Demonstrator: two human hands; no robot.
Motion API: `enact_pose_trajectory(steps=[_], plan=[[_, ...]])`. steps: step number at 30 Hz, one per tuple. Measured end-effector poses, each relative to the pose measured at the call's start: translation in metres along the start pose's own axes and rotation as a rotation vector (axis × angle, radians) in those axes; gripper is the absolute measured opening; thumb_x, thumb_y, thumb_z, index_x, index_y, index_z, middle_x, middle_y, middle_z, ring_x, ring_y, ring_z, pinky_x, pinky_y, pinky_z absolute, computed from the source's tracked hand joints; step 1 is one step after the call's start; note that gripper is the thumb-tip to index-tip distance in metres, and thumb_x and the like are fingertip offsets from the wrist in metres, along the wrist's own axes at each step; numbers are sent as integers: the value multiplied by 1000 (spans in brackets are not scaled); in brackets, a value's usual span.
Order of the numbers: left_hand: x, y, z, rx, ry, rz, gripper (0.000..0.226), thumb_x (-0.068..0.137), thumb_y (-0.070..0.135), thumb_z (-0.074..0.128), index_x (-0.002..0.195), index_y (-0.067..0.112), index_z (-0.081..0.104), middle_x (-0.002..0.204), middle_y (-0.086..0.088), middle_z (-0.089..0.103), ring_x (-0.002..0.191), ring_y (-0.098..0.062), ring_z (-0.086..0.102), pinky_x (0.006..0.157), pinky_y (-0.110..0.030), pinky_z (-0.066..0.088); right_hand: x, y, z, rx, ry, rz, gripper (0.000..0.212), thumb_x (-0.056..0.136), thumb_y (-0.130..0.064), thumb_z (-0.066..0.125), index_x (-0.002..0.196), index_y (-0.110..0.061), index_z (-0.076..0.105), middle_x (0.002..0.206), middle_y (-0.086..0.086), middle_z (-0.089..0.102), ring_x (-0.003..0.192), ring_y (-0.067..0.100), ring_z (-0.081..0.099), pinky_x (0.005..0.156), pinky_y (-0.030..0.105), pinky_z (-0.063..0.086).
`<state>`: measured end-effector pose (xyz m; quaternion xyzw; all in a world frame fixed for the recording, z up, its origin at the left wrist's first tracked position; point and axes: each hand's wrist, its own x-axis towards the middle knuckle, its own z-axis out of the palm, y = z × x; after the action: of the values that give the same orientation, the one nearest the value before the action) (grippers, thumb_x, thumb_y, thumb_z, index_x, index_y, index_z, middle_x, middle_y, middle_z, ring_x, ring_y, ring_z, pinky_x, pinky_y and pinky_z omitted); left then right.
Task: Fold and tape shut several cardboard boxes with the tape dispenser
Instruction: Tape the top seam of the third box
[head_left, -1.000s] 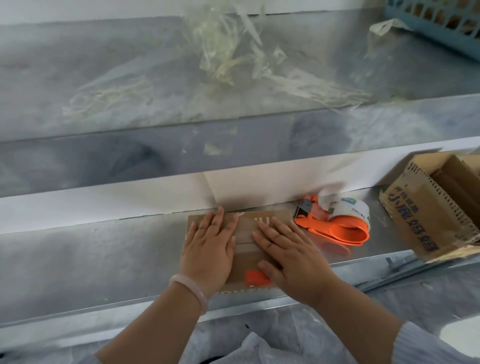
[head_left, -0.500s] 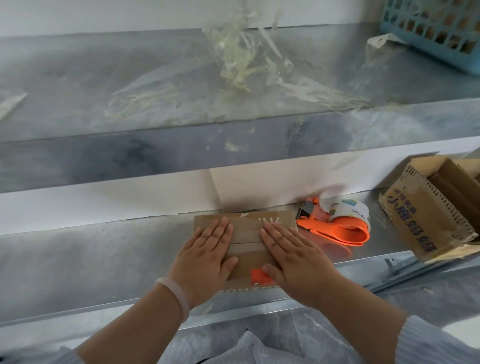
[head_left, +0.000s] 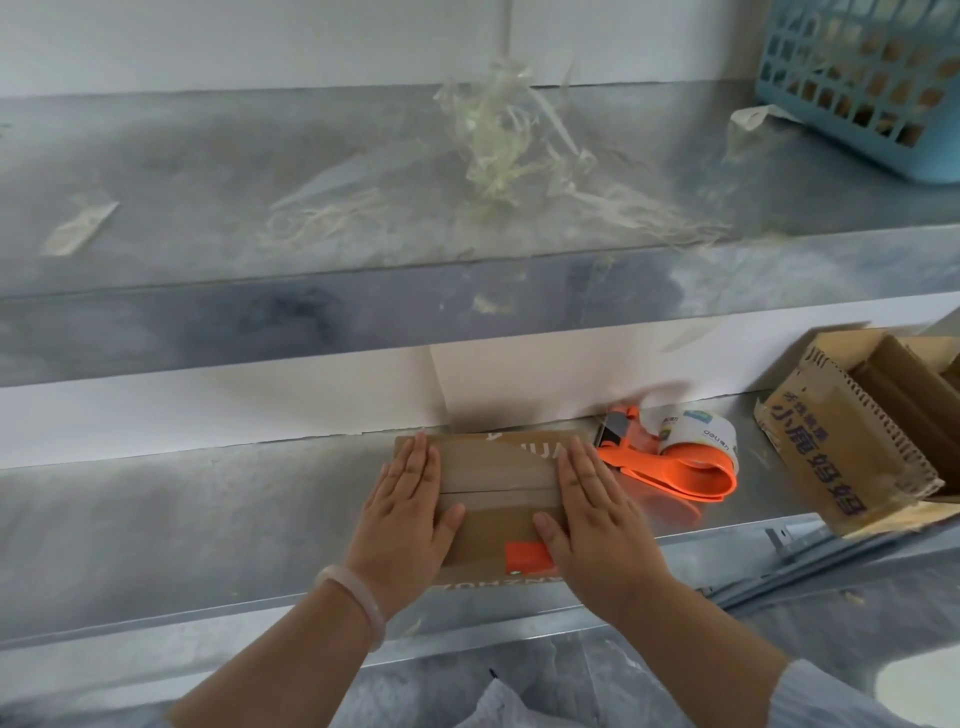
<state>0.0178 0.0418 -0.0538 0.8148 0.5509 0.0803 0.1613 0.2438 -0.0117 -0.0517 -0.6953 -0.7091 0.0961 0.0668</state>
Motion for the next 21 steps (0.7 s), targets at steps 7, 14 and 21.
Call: enact_pose_trajectory(steps=[7, 14, 21], plan=[[1, 4, -5, -219, -20, -171, 76, 101, 46, 34, 154, 14, -11, 158, 3, -27, 147, -13, -16, 116, -22, -8, 4, -1, -6, 98, -75, 78, 88, 86, -68, 4, 153, -15, -15, 154, -5, -32, 143, 8, -30, 104, 14, -27], [-11, 8, -7, -470, 5, -294, 77, 99, 44, 45, 155, 23, -3, 162, 5, -9, 148, -20, 10, 120, -33, 15, 0, -7, -12, 245, -121, 207, 73, 97, -59, 35, 154, -39, -6, 160, -5, -26, 151, 24, -1, 120, 36, 10], [-22, -4, -27, -371, 117, -256, 83, 85, 46, 67, 151, 38, 18, 151, 8, 15, 137, -18, 22, 113, -36, 28, 6, 4, -30, 266, -193, 41, 70, 96, -56, 44, 151, -50, 2, 160, -18, -19, 149, 14, 9, 118, 35, 23]])
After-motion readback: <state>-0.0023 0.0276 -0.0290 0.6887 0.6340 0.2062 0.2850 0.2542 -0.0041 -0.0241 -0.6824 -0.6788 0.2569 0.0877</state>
